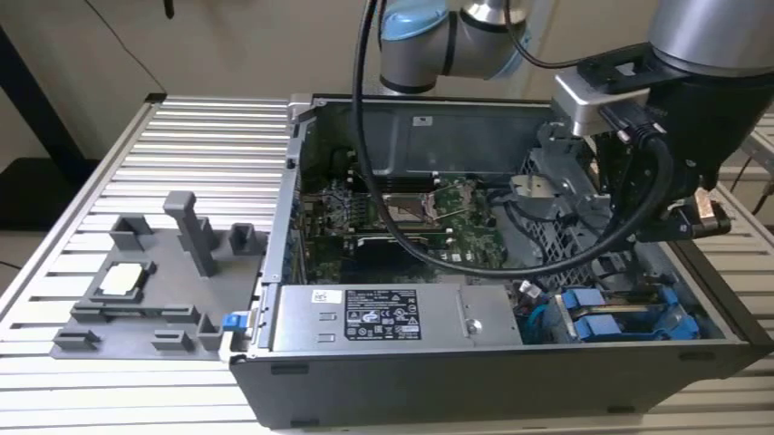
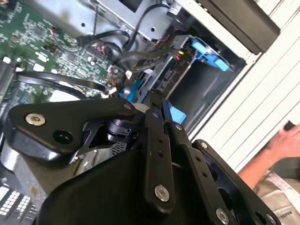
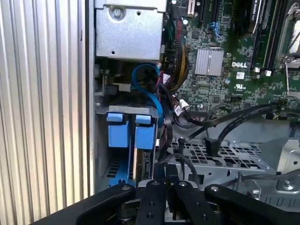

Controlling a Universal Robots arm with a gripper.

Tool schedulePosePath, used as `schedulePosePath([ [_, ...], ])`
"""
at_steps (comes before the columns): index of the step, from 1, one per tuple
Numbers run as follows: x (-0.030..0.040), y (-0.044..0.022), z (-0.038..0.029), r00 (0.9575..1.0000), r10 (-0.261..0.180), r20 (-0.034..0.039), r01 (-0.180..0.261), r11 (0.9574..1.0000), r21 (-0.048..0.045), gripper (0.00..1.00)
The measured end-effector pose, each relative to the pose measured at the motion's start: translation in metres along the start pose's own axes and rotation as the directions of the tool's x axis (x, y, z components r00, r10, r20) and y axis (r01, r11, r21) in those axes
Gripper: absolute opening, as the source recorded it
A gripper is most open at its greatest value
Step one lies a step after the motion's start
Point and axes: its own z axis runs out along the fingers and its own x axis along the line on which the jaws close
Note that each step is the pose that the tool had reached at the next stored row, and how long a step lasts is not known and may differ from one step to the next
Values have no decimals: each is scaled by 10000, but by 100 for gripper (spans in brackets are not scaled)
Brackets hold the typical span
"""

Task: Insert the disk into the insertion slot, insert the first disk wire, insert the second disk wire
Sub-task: 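Insert the first disk wire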

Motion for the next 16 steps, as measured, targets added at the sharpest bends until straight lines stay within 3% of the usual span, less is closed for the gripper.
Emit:
schedulePosePath([
  [4,-14,20,-4,9974,118,707,-121,9999,43,15],
  [7,-14,30,-6,9921,183,1243,-191,9998,48,15],
  [10,-15,38,-11,9908,147,1343,-131,9998,-132,15],
  [12,-15,38,-31,9905,113,1367,-90,9998,-170,17],
  [13,-15,38,-42,9905,88,1374,-64,9998,-180,23],
  [15,-16,43,-60,9903,16,1390,11,9998,-199,23],
  [16,-18,49,-60,9901,-15,1402,45,9998,-206,30],
])
